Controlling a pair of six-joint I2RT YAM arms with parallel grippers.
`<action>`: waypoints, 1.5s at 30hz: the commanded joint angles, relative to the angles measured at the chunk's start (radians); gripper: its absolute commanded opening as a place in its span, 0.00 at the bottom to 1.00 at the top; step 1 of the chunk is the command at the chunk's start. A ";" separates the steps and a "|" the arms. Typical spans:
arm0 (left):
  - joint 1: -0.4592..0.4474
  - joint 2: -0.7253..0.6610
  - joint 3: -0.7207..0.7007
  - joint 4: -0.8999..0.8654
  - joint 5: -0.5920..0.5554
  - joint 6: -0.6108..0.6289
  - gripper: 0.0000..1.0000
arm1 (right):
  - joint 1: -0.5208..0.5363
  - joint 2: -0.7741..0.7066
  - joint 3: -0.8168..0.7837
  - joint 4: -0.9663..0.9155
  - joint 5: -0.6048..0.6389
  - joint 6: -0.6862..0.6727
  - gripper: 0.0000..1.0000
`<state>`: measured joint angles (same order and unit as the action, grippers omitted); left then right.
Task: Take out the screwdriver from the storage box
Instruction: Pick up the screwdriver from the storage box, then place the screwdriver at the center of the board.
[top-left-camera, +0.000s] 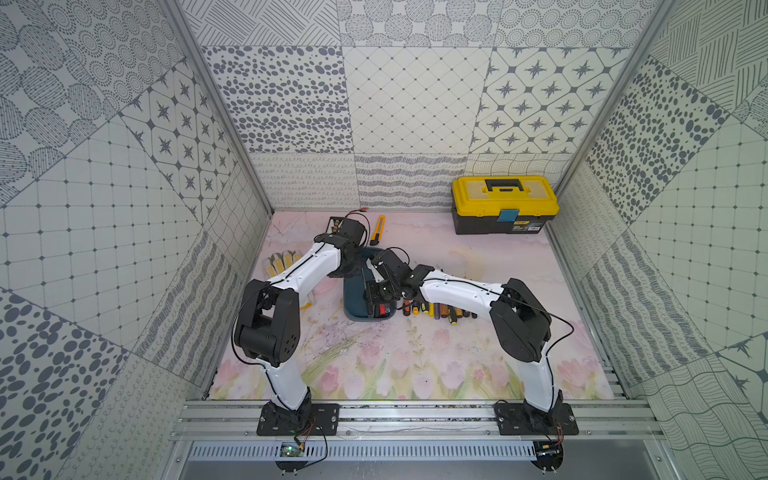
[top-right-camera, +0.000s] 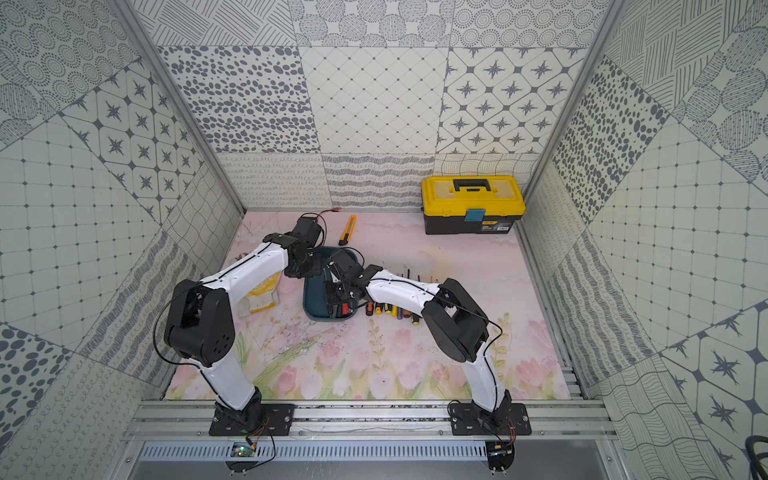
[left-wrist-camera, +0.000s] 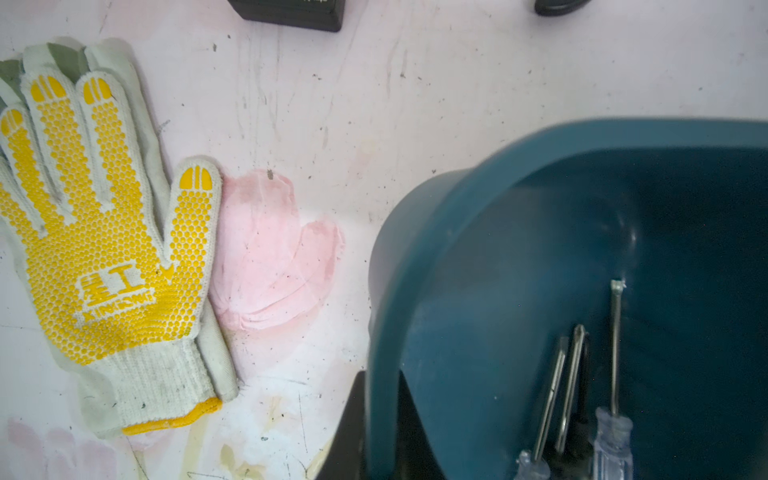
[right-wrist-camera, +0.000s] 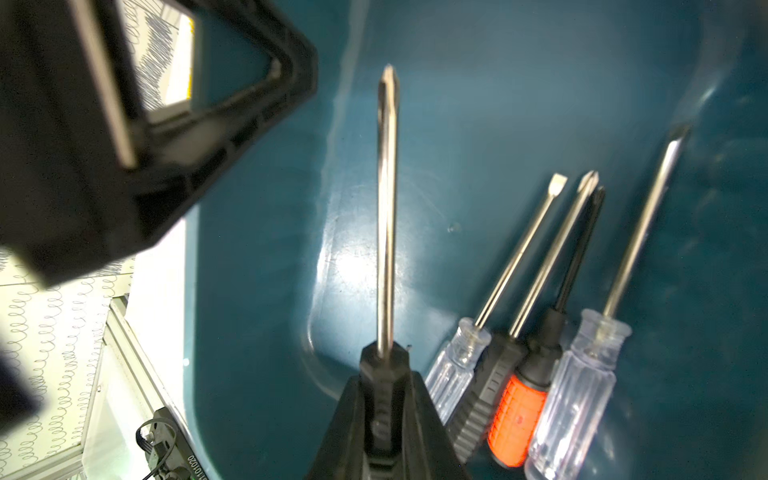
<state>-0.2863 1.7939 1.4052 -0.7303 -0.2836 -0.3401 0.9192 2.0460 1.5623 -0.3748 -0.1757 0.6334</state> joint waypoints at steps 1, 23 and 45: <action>-0.002 0.004 0.022 -0.005 -0.017 -0.008 0.00 | -0.003 -0.067 -0.014 0.062 0.019 -0.028 0.00; 0.034 0.005 0.046 -0.036 -0.076 0.035 0.00 | -0.107 -0.235 -0.160 -0.002 0.161 -0.037 0.00; 0.065 0.010 0.063 -0.054 -0.049 0.037 0.00 | -0.111 0.000 -0.026 -0.220 0.137 0.003 0.00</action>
<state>-0.2276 1.7992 1.4441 -0.7532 -0.3286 -0.3103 0.8055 2.0254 1.4948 -0.5915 -0.0200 0.6216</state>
